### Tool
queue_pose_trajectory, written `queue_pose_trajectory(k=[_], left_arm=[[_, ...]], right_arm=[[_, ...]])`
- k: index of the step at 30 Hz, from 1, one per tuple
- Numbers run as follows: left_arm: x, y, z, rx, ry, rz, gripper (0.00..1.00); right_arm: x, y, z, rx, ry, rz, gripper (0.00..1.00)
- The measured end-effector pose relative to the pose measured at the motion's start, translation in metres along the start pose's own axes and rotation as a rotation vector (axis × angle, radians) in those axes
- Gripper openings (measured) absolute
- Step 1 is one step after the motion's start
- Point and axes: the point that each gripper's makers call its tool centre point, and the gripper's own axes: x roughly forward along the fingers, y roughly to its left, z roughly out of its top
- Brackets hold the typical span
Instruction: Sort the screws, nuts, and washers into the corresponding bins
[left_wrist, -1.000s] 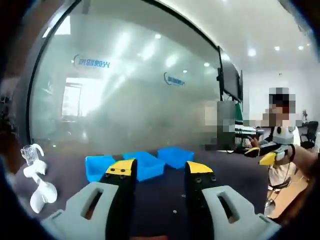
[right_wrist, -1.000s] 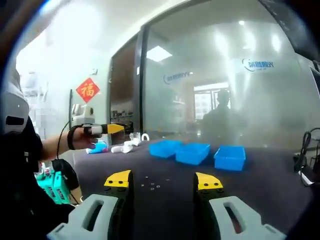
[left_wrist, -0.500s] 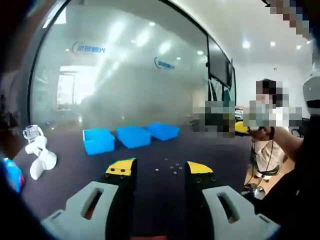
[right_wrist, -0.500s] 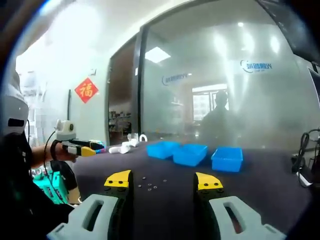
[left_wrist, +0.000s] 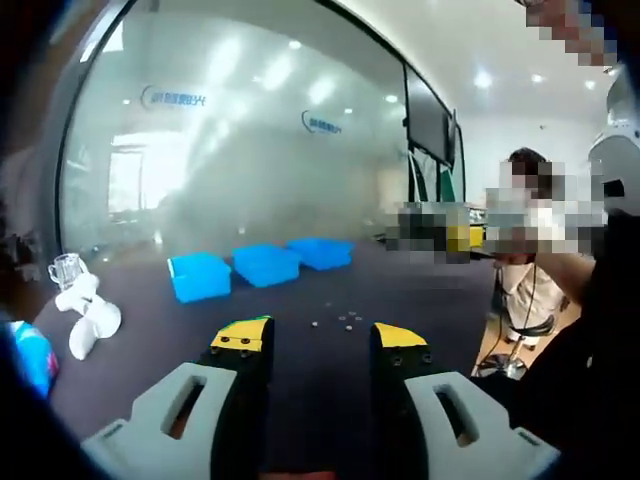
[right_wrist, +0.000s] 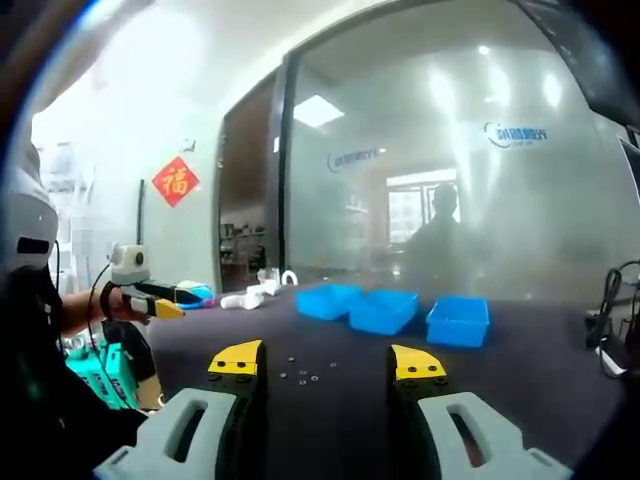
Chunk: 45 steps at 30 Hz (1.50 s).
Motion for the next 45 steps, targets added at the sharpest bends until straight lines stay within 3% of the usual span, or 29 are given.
queue_pose_trajectory(k=[6, 17, 23, 27, 32, 37, 40, 45], left_arm=[[0.003, -0.012, -0.005, 0.001, 0.026, -0.088, 0.38], [0.012, -0.010, -0.002, -0.006, 0.073, -0.112, 0.38], [0.028, -0.016, -0.016, 0.016, 0.210, -0.188, 0.38], [0.040, -0.014, -0.012, 0.001, 0.270, -0.206, 0.38], [0.054, -0.018, -0.015, 0.034, 0.407, -0.252, 0.38], [0.074, -0.022, -0.011, 0.011, 0.455, -0.288, 0.38], [0.087, -0.026, -0.010, -0.046, 0.484, -0.304, 0.38], [0.097, -0.028, -0.024, 0.046, 0.611, -0.328, 0.37]], right_arm=[[-0.001, -0.001, 0.002, -0.002, -0.004, -0.004, 0.43], [-0.002, 0.001, 0.001, -0.005, 0.003, 0.002, 0.43], [-0.001, 0.002, 0.001, -0.003, 0.003, 0.006, 0.43], [0.000, 0.005, -0.002, -0.011, 0.019, 0.017, 0.43], [-0.001, 0.006, -0.006, -0.019, 0.032, 0.018, 0.43], [-0.003, 0.006, -0.006, -0.015, 0.026, 0.014, 0.43], [-0.006, 0.006, -0.004, -0.013, 0.019, 0.010, 0.43], [-0.009, 0.004, -0.005, -0.010, 0.016, 0.000, 0.43]])
